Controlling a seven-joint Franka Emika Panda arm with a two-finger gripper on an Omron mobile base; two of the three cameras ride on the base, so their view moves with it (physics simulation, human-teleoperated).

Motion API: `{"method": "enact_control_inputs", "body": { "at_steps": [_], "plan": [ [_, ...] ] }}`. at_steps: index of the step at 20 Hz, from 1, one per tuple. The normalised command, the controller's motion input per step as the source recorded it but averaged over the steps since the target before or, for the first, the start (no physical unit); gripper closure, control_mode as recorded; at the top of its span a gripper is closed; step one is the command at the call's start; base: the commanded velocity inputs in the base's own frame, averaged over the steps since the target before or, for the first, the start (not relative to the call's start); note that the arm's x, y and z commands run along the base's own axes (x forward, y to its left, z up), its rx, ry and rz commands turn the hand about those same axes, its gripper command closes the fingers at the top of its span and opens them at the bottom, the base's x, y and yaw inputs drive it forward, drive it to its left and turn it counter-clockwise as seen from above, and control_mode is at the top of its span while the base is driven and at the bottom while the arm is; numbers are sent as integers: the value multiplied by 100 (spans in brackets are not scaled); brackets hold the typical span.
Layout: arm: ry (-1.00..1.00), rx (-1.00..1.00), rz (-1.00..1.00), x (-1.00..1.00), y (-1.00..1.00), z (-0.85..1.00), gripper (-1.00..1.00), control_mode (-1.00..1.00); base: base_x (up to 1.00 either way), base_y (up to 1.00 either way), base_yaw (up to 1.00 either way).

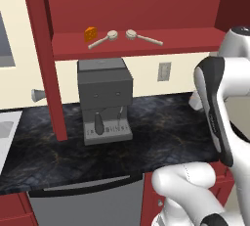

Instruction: Pick the dish brush and dish brush from the cabinet and place them on the counter.

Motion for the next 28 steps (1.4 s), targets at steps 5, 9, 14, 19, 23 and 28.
{"method": "enact_control_inputs", "body": {
  "at_steps": [5, 9, 14, 19, 23, 28],
  "plan": [
    [-15, 16, 1, 51, 0, 10, -100, -100, 0, 0, 0],
    [-24, 13, 1, 33, -1, 22, -100, -100, 0, 0, 0],
    [-23, 3, 1, 25, 1, 34, -100, -100, 0, 0, 0],
    [-14, -9, 3, 5, 18, 31, -100, -100, 0, 0, 0],
    [-13, -5, 10, 26, 7, 24, -100, -100, 0, 0, 0],
    [-22, 2, 17, 37, 0, 30, -100, -100, 0, 0, 0]
  ]
}}
